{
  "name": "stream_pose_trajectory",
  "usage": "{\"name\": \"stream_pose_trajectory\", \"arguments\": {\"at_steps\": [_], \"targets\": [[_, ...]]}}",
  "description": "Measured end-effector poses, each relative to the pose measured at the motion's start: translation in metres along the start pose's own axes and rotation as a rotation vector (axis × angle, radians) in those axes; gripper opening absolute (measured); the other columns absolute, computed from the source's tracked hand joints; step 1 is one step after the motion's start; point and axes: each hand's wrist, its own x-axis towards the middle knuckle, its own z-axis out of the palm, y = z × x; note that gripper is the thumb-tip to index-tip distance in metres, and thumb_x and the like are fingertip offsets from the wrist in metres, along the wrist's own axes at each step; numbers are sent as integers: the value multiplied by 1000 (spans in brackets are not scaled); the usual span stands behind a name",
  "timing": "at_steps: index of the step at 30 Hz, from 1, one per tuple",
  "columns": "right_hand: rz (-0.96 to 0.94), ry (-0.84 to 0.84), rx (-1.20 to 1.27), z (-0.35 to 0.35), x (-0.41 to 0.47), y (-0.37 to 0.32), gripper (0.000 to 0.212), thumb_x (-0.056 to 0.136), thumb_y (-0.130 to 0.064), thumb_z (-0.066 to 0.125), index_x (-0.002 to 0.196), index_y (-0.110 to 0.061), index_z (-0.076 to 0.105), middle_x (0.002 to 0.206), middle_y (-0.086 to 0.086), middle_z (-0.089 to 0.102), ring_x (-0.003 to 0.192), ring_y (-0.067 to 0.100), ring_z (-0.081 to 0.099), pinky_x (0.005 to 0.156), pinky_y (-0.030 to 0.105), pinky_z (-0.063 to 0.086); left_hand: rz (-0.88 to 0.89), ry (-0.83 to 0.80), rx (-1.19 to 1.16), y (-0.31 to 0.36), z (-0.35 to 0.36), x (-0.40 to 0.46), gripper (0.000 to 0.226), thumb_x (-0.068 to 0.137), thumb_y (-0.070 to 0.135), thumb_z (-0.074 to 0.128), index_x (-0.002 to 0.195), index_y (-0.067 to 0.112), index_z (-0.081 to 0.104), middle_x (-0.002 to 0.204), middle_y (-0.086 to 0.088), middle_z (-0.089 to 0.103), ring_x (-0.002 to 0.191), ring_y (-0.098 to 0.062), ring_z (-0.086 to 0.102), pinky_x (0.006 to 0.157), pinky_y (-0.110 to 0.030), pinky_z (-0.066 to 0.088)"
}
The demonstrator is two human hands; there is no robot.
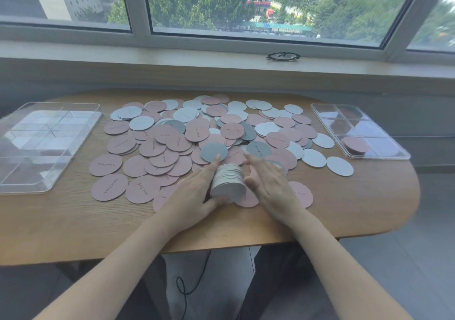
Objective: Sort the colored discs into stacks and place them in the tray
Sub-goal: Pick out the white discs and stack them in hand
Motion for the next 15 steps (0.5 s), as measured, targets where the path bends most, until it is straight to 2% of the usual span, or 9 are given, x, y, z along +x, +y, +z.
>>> {"name": "stream_pose_trajectory", "arguments": {"at_steps": [2, 4, 6, 8, 11, 15], "targets": [[163, 150, 15, -19, 2, 30, 68, 94, -66, 36, 141, -18, 49, 131, -1, 58, 126, 19, 49, 106, 38, 34, -8, -3, -6, 0, -1, 0, 91, 90, 48, 66, 159, 27, 10, 149, 6, 46, 132, -11, 41, 102, -19, 29], [368, 240, -118, -41, 1, 64, 52, 95, -47, 52, 137, -16, 53, 134, 5, 54, 128, 27, 46, 105, 44, 34, 2, 7, -2, -1, -1, 0, 89, 90, 47, 67, 159, 30, 12, 149, 7, 46, 132, -10, 41, 103, -20, 30], [546, 224, -278, -61, -4, 91, 48, 95, -38, 57, 138, -17, 52, 138, 9, 49, 131, 29, 40, 107, 46, 29, 8, 11, -5, -1, 0, -1, 87, 89, 49, 65, 158, 32, 14, 148, 9, 47, 132, -8, 42, 103, -22, 32], [668, 175, -395, -76, -8, 108, 52, 95, -42, 55, 141, -19, 48, 141, 11, 44, 133, 31, 37, 108, 47, 28, 4, 11, -12, -2, 0, -1, 85, 89, 52, 64, 157, 35, 15, 145, 11, 48, 129, -8, 44, 103, -24, 34], [784, 101, -433, -89, -14, 124, 58, 96, -47, 51, 145, -18, 42, 147, 10, 39, 137, 31, 34, 110, 47, 27, -5, 15, -19, -4, 1, 0, 84, 89, 56, 63, 155, 39, 15, 141, 10, 51, 127, -9, 47, 103, -29, 38], [737, 89, -422, -93, -21, 129, 46, 96, -42, 56, 133, -15, 58, 136, 9, 49, 128, 30, 41, 106, 45, 33, -11, 19, -40, -7, 2, 0, 81, 84, 65, 57, 152, 44, 17, 138, 9, 55, 124, -11, 50, 104, -37, 43]]}}
